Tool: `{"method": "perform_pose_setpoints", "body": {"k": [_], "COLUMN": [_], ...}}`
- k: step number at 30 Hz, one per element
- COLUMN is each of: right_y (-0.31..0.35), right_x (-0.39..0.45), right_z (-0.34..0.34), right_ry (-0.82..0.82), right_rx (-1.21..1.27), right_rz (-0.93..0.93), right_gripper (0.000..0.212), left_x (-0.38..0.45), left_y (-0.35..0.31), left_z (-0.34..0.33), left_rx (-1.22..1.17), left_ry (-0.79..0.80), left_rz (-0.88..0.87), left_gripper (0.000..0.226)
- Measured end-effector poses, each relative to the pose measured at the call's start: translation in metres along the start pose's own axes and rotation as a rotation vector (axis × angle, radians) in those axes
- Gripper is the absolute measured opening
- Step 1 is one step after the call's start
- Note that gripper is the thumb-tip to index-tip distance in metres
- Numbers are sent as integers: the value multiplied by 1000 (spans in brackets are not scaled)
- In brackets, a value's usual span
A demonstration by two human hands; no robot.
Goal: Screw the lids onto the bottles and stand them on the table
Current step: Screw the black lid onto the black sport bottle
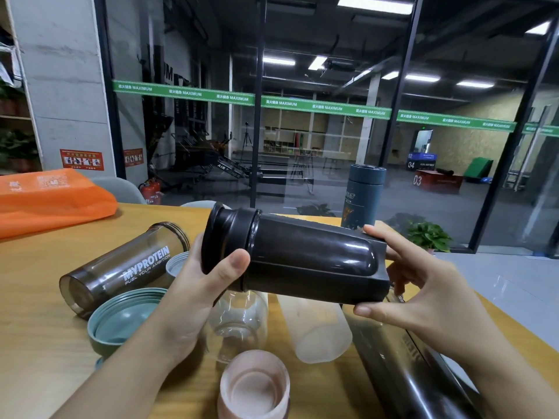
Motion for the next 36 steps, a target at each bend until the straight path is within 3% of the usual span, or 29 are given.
{"method": "perform_pose_setpoints", "body": {"k": [11,16,22,28,36], "right_y": [-12,-14,-14,9,48], "right_x": [-1,-1,3,19,47], "right_z": [5,-1,-7,-11,-47], "right_ry": [20,46,93,194,280], "right_rx": [11,33,57,-170,-690], "right_rz": [-95,-110,-146,-132,108], "right_gripper": [92,87,87,87,105], "left_x": [-1,-4,-7,-6,-5], "left_y": [-6,-15,-10,-11,-13], "left_z": [0,-2,-2,-3,-2], "left_rx": [56,130,113,103,83], "left_ry": [29,-37,-95,-172,-246], "left_rz": [-46,-115,-128,-130,-146], "left_gripper": [90,93,82,74,71]}}
Point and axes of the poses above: each hand's wrist, its own x-axis towards the middle knuckle, its own z-axis out of the back of the hand, y = z × x, the point moved 5 cm from there along x, towards the middle knuckle, and after that the axes turned 6 degrees about x, right-handed, at the moved point
